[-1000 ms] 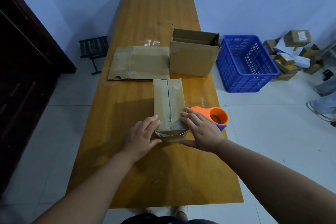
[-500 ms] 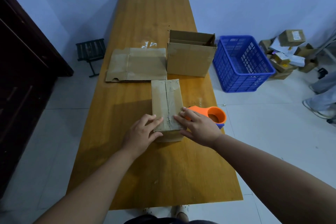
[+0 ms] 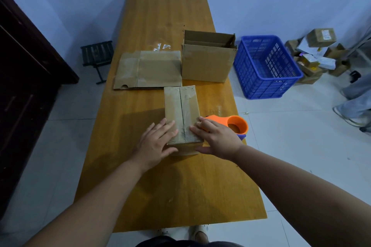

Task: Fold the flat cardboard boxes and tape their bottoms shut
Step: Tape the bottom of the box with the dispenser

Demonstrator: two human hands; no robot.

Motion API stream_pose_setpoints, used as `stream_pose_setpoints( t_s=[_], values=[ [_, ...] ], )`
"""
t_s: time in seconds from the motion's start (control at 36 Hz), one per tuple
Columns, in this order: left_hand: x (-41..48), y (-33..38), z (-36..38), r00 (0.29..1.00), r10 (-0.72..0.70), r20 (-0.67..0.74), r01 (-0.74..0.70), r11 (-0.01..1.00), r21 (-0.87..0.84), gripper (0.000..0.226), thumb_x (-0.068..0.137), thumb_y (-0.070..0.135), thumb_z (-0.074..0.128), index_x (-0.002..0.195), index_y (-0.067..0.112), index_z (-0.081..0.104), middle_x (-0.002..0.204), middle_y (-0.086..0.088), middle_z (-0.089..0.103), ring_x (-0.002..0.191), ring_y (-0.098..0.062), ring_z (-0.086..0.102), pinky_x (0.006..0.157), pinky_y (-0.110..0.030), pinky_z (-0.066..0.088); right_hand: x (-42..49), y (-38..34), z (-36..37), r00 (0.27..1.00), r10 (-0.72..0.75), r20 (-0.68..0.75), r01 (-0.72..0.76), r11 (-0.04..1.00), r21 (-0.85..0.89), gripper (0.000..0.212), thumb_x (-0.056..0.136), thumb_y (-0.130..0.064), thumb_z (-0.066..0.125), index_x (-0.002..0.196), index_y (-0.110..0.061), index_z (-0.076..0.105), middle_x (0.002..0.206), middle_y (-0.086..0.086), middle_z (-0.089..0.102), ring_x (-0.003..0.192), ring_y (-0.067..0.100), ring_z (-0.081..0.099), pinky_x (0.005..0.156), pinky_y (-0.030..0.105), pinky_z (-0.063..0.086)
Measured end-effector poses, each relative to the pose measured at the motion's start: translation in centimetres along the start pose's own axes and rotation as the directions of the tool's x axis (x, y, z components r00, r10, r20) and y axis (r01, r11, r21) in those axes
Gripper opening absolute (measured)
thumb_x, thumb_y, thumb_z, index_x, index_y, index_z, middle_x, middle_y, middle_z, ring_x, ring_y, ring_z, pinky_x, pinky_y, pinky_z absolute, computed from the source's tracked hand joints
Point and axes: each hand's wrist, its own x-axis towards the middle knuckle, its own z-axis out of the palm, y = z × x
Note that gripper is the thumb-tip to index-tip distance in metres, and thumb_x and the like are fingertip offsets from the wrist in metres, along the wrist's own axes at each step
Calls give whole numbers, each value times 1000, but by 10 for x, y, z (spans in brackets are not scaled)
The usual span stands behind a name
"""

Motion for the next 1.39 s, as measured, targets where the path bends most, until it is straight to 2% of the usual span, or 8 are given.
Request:
stream_pose_setpoints(
  t_s=[0.22,0.44,0.61,0.72,0.83,1.0,1.17,1.39],
  values=[
    [1,10,11,996,-74,-55,70,995,-67,57,67,14,84,119,11,61,130,-13,57,121,-35,53,96,-51,40,-1,-6,10,995,57,-86,-53,997,50,58,79,-36,75,128,-10,60,117,11,63,121,30,56,93,36,50],
    [4,12,5,990,-123,65,126,991,-41,72,83,68,34,130,18,54,137,-4,51,129,-26,44,104,-39,27,-2,-11,16,983,133,-127,-114,983,145,58,78,-36,76,127,-10,61,120,12,63,123,31,54,95,37,48],
    [17,28,-15,984,-100,-146,111,992,67,37,90,34,35,86,19,69,86,3,69,81,-21,65,91,-37,38,-3,-10,21,988,99,-115,-78,983,168,45,91,-32,53,133,-16,56,134,11,56,127,30,50,103,44,44],
    [36,27,-36,982,-118,148,110,992,63,39,96,43,40,132,33,49,140,8,45,134,-20,35,111,-42,20,8,1,11,995,-34,96,28,997,72,59,93,-22,51,148,-29,31,154,1,33,143,27,26,114,44,17],
    [59,18,-56,789,-217,574,246,969,28,85,82,62,56,145,51,0,153,24,-15,142,-22,-21,114,-53,-10,21,8,-1,974,129,186,-128,992,-15,75,95,-21,50,151,-36,3,161,2,1,147,25,-5,112,39,-7],
    [65,5,-72,608,-329,723,346,929,132,109,76,43,73,143,49,-14,150,22,-28,141,-25,-25,111,-57,-5,12,31,3,605,758,246,-760,641,-109,81,88,-60,50,151,-28,9,156,10,19,144,31,14,116,48,11],
    [58,11,-59,741,-514,433,424,857,292,105,70,74,58,148,42,-4,158,12,0,140,-30,12,111,-52,16,6,64,6,480,741,470,-695,648,-312,119,64,-78,61,152,-22,3,154,6,23,146,31,8,113,57,8],
    [65,12,-48,608,-708,359,682,697,221,97,71,87,27,149,38,-7,152,-1,5,136,-33,12,108,-57,19,22,87,8,258,662,703,-800,555,-230,110,56,-53,83,142,-26,20,139,7,30,127,36,35,95,52,45]
  ],
)
